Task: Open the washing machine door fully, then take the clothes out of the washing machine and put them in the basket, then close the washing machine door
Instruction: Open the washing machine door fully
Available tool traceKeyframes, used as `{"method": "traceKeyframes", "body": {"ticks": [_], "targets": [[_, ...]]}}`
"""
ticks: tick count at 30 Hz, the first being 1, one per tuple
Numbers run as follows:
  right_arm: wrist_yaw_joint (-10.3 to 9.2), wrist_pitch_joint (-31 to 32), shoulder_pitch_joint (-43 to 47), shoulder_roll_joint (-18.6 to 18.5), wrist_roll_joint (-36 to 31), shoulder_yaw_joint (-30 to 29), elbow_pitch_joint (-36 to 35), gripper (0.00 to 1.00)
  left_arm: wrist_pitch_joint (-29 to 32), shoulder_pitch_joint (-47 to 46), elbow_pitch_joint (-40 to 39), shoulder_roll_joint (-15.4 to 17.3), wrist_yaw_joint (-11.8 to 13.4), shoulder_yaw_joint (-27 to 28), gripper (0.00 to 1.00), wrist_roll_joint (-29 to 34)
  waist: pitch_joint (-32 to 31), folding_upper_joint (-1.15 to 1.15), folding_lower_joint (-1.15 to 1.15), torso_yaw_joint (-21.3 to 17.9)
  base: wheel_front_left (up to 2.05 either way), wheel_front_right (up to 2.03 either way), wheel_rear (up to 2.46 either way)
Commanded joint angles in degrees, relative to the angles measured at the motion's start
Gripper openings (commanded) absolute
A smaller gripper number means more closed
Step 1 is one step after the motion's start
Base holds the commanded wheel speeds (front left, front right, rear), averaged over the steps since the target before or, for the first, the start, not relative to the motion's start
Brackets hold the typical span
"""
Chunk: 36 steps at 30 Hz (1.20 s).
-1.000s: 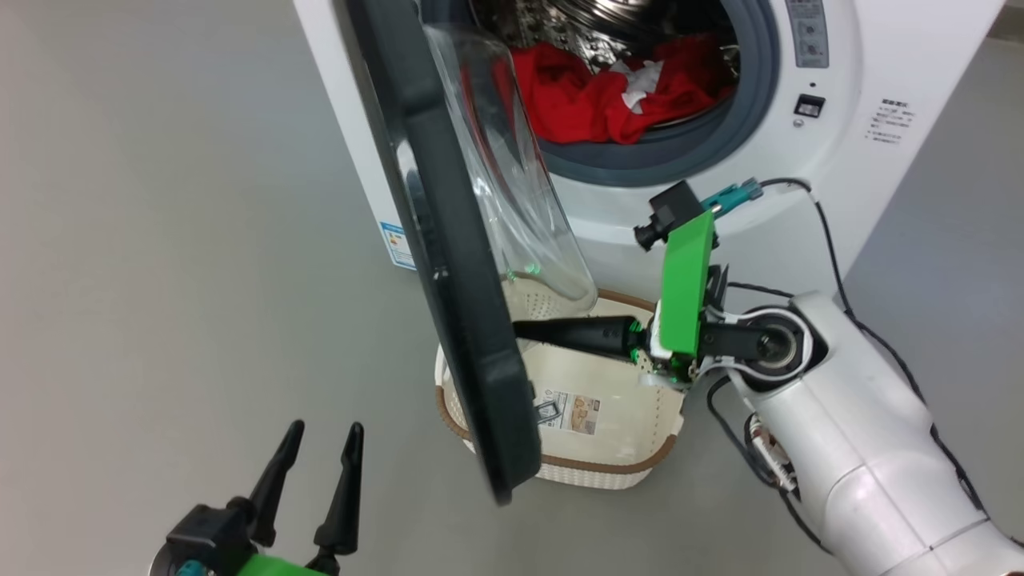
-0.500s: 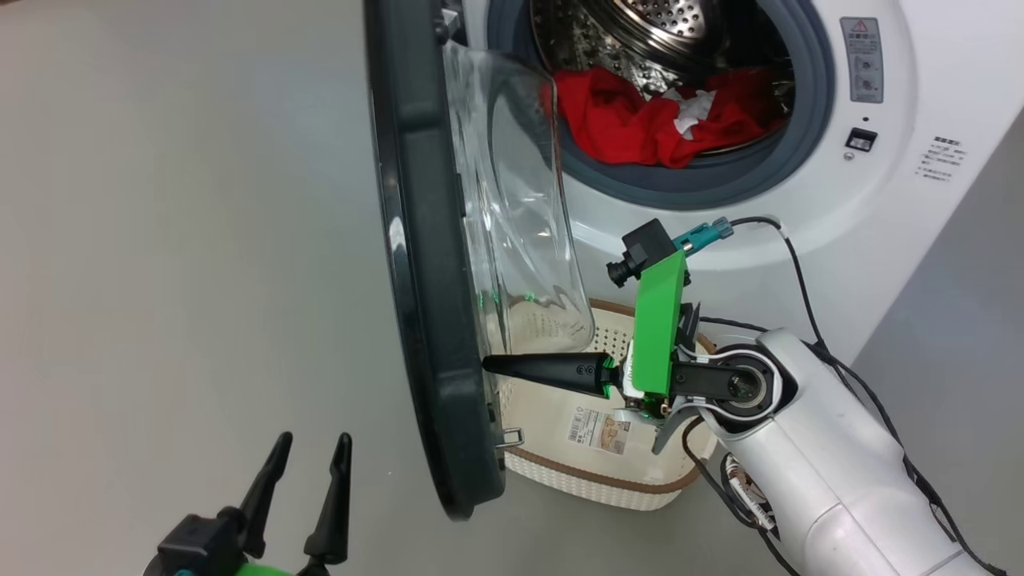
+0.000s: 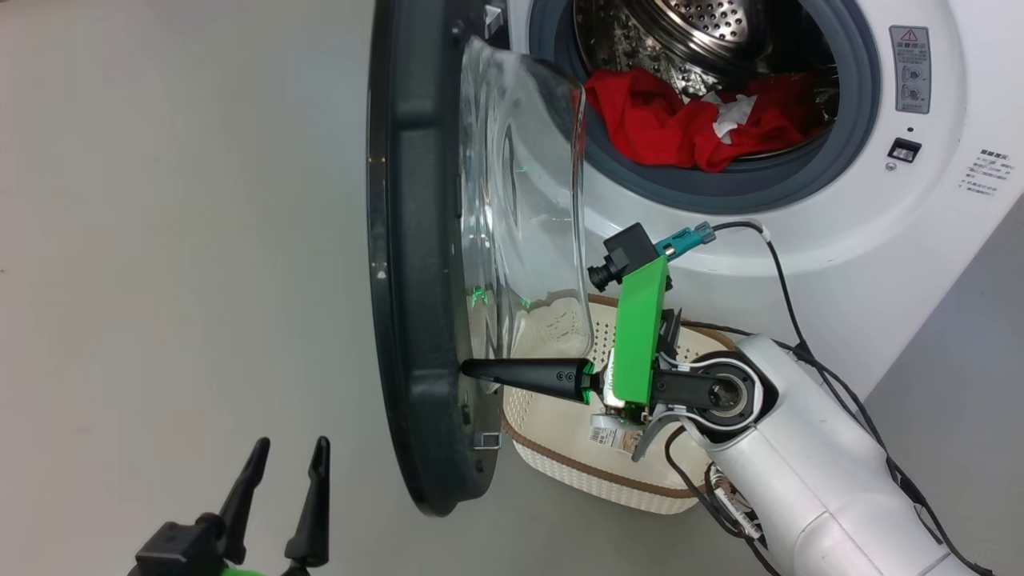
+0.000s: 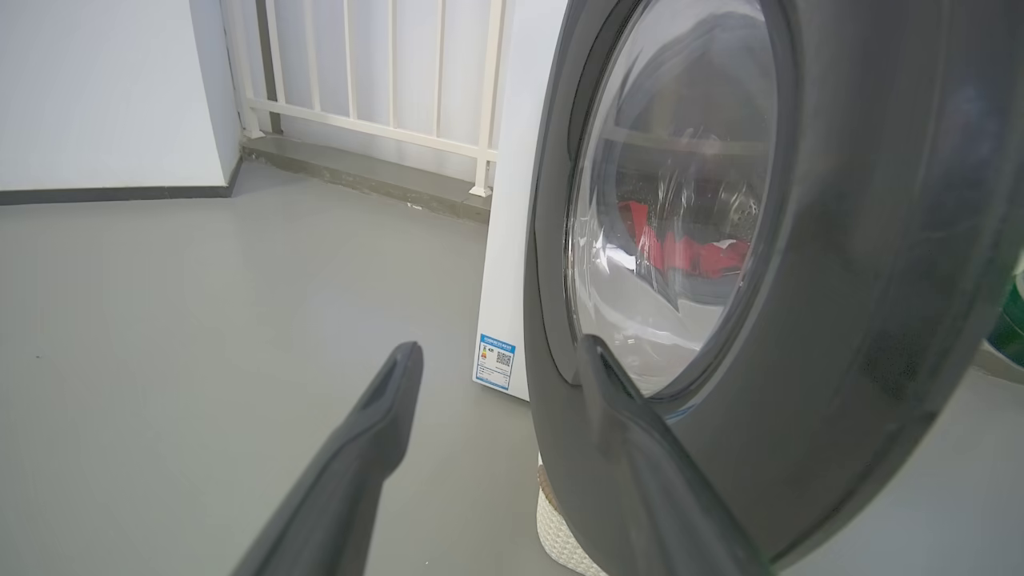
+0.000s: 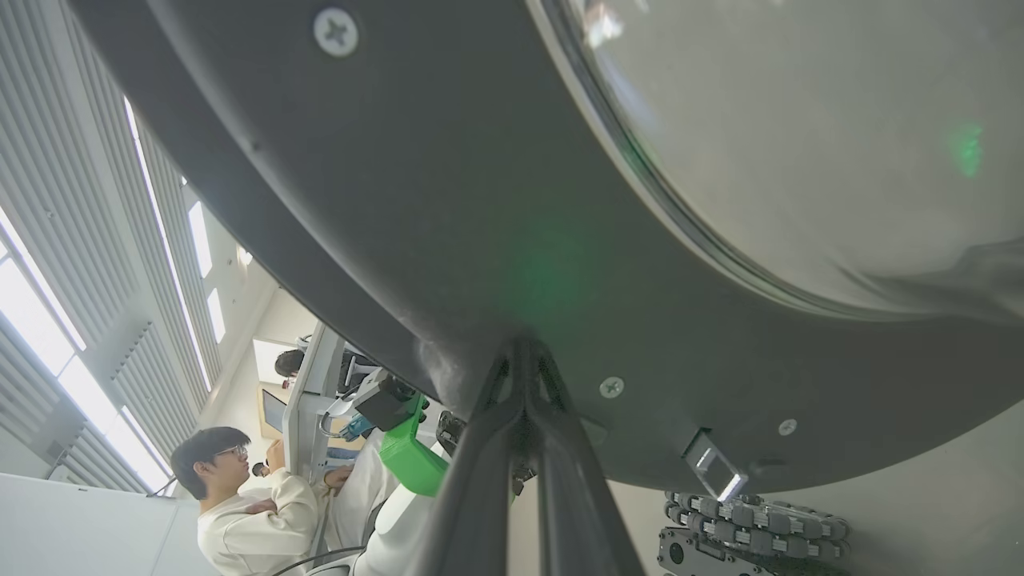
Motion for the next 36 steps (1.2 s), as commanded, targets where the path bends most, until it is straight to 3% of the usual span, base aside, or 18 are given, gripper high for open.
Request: {"method": "traceKeyframes", "body": {"ticks": [1,13,16,17,18,36], "targets": [[0.09,-0.5,0.01,2.02,0.63,1.08,-1.89,0.0,-0.71,-0.83,-1.58,0.45,-0.17,2.17,1.0,0.56,0.26,0.0,0.0,0.14,0.0,0.0,0.0],[0.09,-2.43,0.4,2.05,1.36,2.55,-2.08,0.0,-0.71,-0.86,-1.63,0.44,-0.17,2.96,1.0,0.9,-0.21,0.0,0.0,0.0,0.0,0.0,0.0],[0.09,-3.59,1.2,1.88,0.82,2.04,-2.53,0.49,-0.71,-0.84,-1.62,0.52,-0.17,2.36,1.0,0.85,-0.82,0.0,0.0,-0.32,0.0,0.0,0.0],[0.09,-4.11,1.7,1.72,0.75,1.7,-2.66,0.96,-0.71,-0.85,-1.7,0.57,-0.17,2.17,1.0,0.81,-0.96,0.0,0.0,-0.43,0.0,0.0,0.0],[0.09,-4.45,2.24,1.49,0.72,1.42,-2.8,1.0,-0.71,-0.86,-1.72,0.64,-0.17,2.01,1.0,0.78,-1.1,0.0,0.0,-0.55,0.0,0.0,0.0],[0.09,-13.68,16.68,-5.8,-2.08,-2.19,-5.99,1.0,-0.71,1.06,-1.78,1.71,-0.17,4.08,1.0,1.54,-3.98,0.0,0.0,-5.71,0.0,0.0,0.0]]}}
